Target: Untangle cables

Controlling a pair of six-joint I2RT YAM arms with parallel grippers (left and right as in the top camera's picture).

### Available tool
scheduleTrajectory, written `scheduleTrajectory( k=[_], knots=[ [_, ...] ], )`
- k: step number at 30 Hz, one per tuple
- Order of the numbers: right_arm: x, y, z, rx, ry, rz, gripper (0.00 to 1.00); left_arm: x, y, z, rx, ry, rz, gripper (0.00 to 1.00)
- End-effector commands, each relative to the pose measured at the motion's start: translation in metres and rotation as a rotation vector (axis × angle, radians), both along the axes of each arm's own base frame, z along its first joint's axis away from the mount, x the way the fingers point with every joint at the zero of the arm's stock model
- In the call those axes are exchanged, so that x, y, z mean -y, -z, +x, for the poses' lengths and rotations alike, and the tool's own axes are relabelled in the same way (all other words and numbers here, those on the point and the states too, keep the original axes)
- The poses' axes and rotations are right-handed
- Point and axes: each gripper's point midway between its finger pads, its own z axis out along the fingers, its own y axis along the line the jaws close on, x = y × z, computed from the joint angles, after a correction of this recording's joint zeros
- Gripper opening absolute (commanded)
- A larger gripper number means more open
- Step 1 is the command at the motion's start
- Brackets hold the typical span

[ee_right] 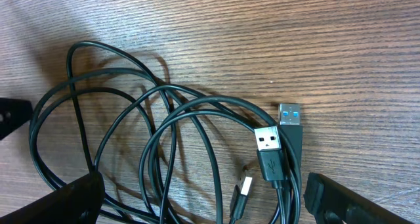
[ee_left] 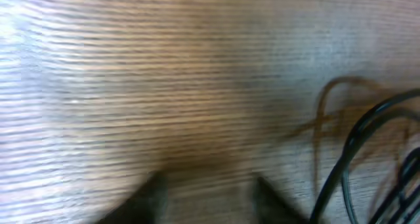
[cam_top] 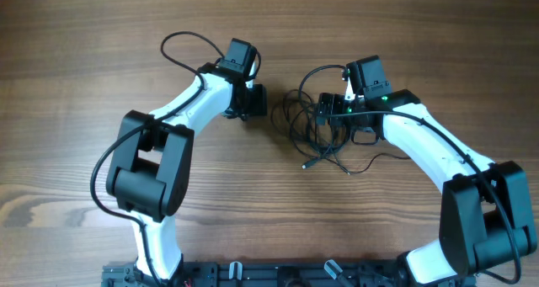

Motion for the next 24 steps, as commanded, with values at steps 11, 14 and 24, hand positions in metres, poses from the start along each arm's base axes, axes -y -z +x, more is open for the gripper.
scheduleTrajectory(
  k=[11,14,24],
  knots=[
    [-0.017,-0.007,0.002,-0.006,-0.039,0.090,1.00,0.001,-0.114,0.005,0.235,0.002,-0.104,0.04],
    [-0.018,-0.007,0.002,-0.007,-0.041,0.096,1.00,-0.009,-0.101,-0.004,0.174,-0.045,-0.055,0.07],
    [-0.018,-0.007,0.002,-0.008,-0.039,0.096,1.00,-0.021,-0.054,-0.036,0.054,-0.067,-0.010,0.37]
  ],
)
